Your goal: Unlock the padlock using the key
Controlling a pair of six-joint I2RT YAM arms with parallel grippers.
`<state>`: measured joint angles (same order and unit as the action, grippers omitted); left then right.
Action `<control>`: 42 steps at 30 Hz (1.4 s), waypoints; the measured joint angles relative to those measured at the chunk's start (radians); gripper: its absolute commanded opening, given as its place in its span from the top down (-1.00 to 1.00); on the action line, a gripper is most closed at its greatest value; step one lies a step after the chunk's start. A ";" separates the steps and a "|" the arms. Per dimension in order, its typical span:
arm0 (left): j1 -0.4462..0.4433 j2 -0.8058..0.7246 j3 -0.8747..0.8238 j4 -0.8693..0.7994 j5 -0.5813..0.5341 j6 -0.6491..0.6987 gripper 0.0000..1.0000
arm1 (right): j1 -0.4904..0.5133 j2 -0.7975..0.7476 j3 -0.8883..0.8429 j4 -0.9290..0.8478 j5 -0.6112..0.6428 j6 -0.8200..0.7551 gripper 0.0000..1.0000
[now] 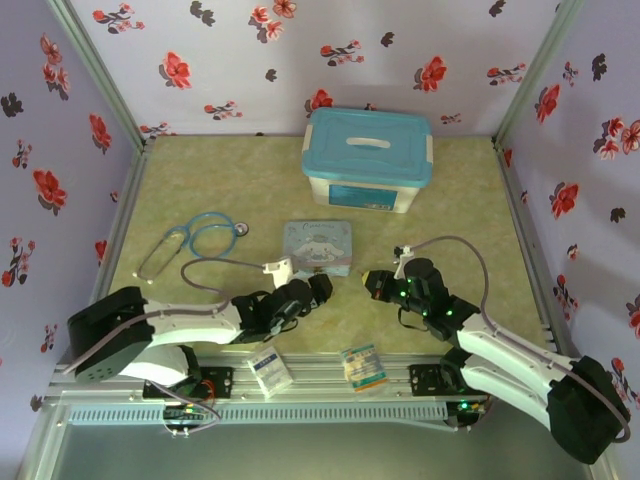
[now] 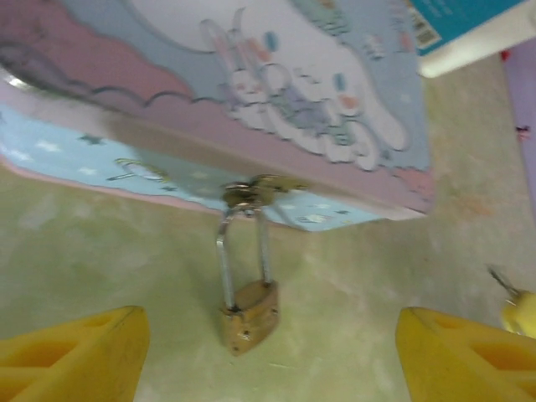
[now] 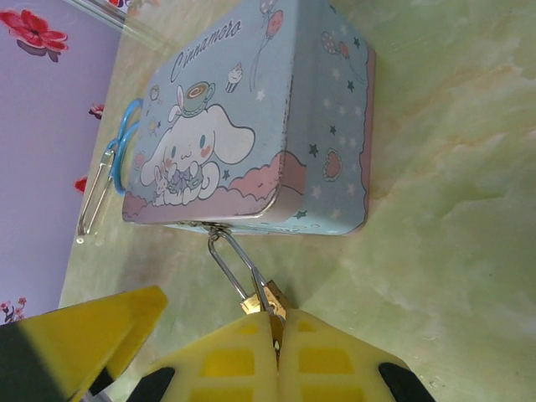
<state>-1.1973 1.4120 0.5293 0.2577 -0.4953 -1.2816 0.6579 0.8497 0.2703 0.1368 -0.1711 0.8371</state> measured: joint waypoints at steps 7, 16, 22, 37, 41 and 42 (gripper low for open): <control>-0.009 0.136 0.051 -0.008 -0.017 -0.046 -0.38 | 0.000 -0.019 -0.015 -0.008 0.008 0.000 1.00; -0.032 0.272 0.140 0.023 -0.058 -0.074 -0.23 | 0.000 -0.056 -0.049 -0.009 0.015 0.001 1.00; -0.033 0.355 0.185 0.075 -0.091 -0.032 0.12 | -0.005 -0.079 -0.056 -0.010 0.019 0.001 1.00; -0.034 0.418 0.205 0.171 -0.099 -0.059 0.18 | -0.006 -0.042 -0.078 -0.006 0.019 0.032 1.00; -0.040 0.426 0.238 0.142 -0.103 -0.054 0.21 | -0.006 -0.013 -0.087 0.010 0.018 0.041 1.00; -0.040 0.428 0.243 0.134 -0.105 -0.052 0.30 | -0.006 -0.012 -0.089 0.013 0.018 0.046 1.00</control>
<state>-1.2373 1.8404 0.7719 0.3912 -0.6006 -1.3338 0.6521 0.8379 0.1810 0.1501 -0.1532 0.8829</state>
